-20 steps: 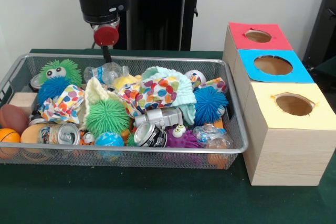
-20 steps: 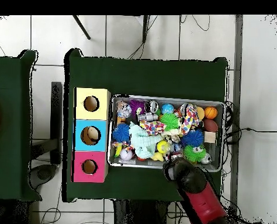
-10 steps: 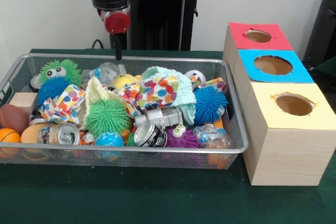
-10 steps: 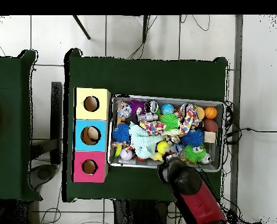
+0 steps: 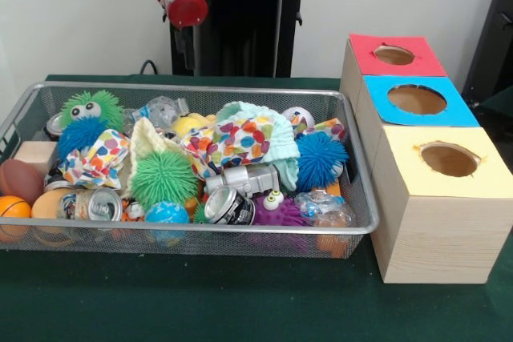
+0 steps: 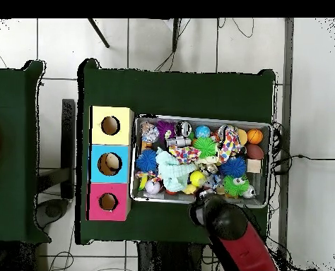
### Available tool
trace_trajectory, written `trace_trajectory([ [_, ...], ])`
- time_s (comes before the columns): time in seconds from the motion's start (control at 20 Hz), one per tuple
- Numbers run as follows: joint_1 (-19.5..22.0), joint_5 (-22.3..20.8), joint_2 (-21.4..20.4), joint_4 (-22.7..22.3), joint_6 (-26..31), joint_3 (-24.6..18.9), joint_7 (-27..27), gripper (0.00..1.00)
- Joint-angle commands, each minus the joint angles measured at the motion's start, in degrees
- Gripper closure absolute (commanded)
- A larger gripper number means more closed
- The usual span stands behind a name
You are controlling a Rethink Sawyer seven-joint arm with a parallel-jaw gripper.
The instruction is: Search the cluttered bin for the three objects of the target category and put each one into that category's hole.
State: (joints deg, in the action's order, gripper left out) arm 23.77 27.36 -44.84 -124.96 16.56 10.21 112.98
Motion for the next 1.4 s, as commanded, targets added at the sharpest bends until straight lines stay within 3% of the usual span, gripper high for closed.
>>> trace_trajectory([
  [0.05,-0.81,1.43,-1.32,7.32,6.52,2.24,12.52,0.0],
  [0.55,1.23,1.58,1.41,10.07,4.54,0.89,9.95,0.0],
  [0.85,0.66,0.55,1.46,13.29,9.53,3.14,10.51,0.0],
  [1.1,2.97,2.64,5.16,12.95,2.43,-1.72,9.9,0.0],
  [1.4,2.44,2.63,5.12,12.82,2.82,-1.53,10.73,0.0],
])
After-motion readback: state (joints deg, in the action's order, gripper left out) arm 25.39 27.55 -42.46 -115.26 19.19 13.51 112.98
